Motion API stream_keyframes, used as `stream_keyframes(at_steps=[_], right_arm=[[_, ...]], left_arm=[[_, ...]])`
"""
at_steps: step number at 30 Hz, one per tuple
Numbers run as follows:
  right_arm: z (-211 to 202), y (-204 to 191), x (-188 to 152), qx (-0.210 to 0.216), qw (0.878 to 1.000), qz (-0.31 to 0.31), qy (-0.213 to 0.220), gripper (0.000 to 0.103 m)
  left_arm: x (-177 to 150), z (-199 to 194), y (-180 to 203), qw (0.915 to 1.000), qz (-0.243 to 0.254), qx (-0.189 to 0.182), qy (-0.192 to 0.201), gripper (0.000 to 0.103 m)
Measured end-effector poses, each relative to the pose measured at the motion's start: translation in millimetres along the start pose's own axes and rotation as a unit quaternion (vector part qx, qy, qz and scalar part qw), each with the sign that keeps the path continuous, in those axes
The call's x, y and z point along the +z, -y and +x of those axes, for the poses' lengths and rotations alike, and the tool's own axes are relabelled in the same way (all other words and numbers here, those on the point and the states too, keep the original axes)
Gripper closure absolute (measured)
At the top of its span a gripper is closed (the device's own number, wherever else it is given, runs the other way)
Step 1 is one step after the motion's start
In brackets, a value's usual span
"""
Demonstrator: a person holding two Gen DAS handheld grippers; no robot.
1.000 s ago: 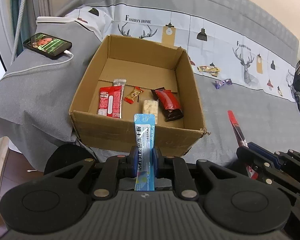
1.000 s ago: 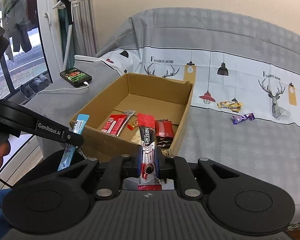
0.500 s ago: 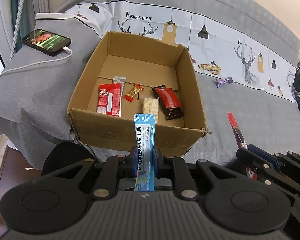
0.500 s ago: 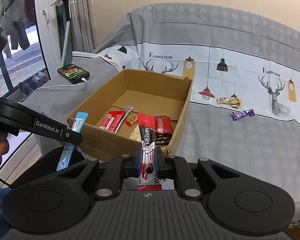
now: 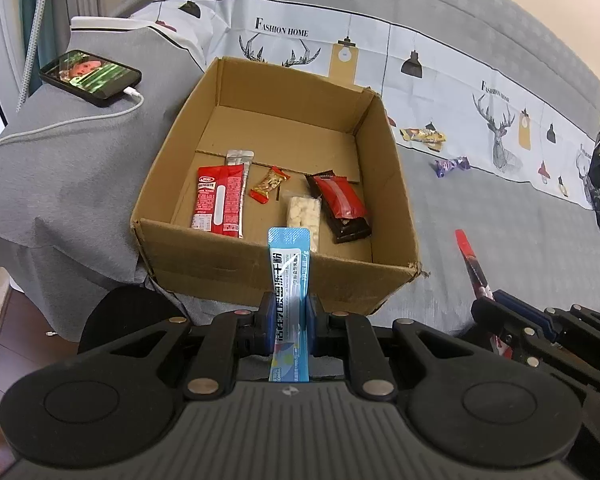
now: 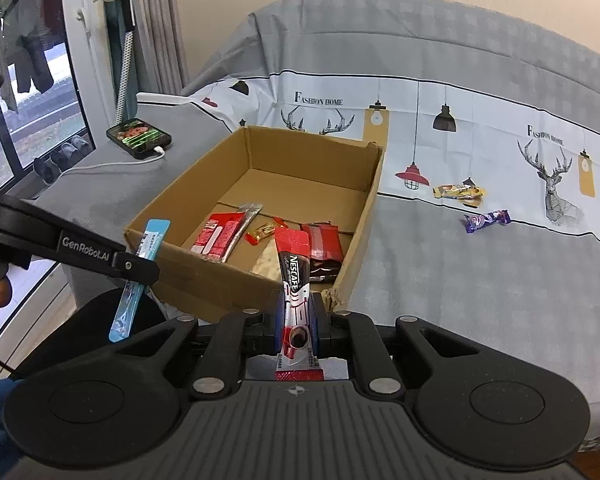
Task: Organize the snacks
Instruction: 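Carry the blue stick pack and red Nescafe stick over the box with both tools, then open both tools to drop the two sticks into the box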
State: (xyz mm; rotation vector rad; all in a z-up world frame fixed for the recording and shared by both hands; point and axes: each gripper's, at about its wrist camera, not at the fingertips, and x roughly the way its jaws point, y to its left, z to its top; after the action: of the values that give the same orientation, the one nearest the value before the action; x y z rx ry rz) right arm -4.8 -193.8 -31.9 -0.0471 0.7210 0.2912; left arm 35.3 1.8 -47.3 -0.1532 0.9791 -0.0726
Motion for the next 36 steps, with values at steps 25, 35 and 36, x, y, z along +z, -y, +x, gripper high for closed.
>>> stream_keyframes(at_steps=[25, 35, 36], right_arm=[[101.9, 13.7, 69.9, 0.009, 1.000, 0.007, -0.018, 0.089], [152.6, 18.3, 73.3, 0.015, 0.998, 0.013, -0.054, 0.089], [157.1, 17.9, 72.7, 0.017, 0.998, 0.013, -0.058, 0.089]], left_arm=[[101.6, 68.8, -29.1, 0.9997, -0.006, 0.025, 0.008, 0.086], [114.1, 120.5, -38.1, 0.9990, -0.003, 0.035, -0.029, 0.086], [114.5, 125.5, -39.2, 0.9988, -0.003, 0.036, -0.034, 0.086]])
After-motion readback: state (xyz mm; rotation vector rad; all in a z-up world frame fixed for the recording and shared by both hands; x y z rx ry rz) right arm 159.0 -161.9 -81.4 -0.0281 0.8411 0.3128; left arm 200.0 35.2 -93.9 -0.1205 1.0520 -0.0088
